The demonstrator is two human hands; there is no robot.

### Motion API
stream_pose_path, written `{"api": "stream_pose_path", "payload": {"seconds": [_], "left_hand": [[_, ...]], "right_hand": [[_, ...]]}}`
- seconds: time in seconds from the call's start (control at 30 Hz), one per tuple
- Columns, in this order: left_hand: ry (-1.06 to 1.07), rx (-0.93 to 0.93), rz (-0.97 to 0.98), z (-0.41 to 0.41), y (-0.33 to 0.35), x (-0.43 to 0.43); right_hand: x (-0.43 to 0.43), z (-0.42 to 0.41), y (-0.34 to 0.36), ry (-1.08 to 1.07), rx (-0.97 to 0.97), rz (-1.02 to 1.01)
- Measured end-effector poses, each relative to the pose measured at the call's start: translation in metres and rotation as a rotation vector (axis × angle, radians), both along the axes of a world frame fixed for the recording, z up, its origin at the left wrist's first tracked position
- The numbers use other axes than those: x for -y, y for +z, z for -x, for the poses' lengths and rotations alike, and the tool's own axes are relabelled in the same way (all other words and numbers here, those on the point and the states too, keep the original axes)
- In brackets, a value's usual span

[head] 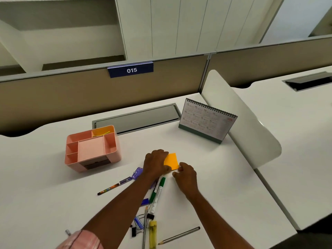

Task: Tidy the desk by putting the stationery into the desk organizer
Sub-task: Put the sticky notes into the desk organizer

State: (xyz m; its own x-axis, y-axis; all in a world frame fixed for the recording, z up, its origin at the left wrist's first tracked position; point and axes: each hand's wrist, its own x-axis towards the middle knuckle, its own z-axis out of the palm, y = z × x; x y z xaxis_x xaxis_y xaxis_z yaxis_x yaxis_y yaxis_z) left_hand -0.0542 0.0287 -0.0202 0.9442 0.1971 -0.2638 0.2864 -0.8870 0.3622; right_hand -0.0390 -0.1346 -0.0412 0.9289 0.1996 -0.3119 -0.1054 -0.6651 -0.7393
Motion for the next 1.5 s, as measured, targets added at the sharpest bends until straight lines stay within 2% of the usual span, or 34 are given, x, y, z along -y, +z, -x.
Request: {"api": "stream_pose_path", "payload": {"seconds": [0.2,0.47,0.57,0.67,0.93,1.17,1.3,1.5], "left_hand": [[-0.079,-0.005,-0.137,-0.009,-0.006,0.013],[-0.175,0.071,-0.206,-0.011,0.0,0.008],[-0.197,0.185,-0.196,-0.008,0.002,0.008],[-0.142,0.335,-0.114,-0.004,0.008,0.004],[0.061,0.559,0.115,0.012,0.056,-0.044],[0.187,0.755,0.229,0.04,0.111,-0.117],[0.28,0.81,0.152,0.059,0.133,-0.159],[0.45,0.827,0.033,0.08,0.141,-0.205]], "right_hand": [[0.002,-0.003,0.009,-0.04,0.011,-0.049],[0.005,-0.021,-0.014,-0.136,-0.022,-0.106],[0.006,-0.027,-0.014,-0.133,-0.04,-0.121],[0.005,-0.031,-0.002,-0.039,-0.02,-0.141],[-0.035,-0.05,0.067,0.178,0.139,-0.241],[-0.119,-0.05,0.126,0.457,0.536,-0.275],[-0.175,-0.048,0.152,0.57,0.711,-0.312],[-0.238,-0.042,0.164,0.662,0.792,-0.29]]}}
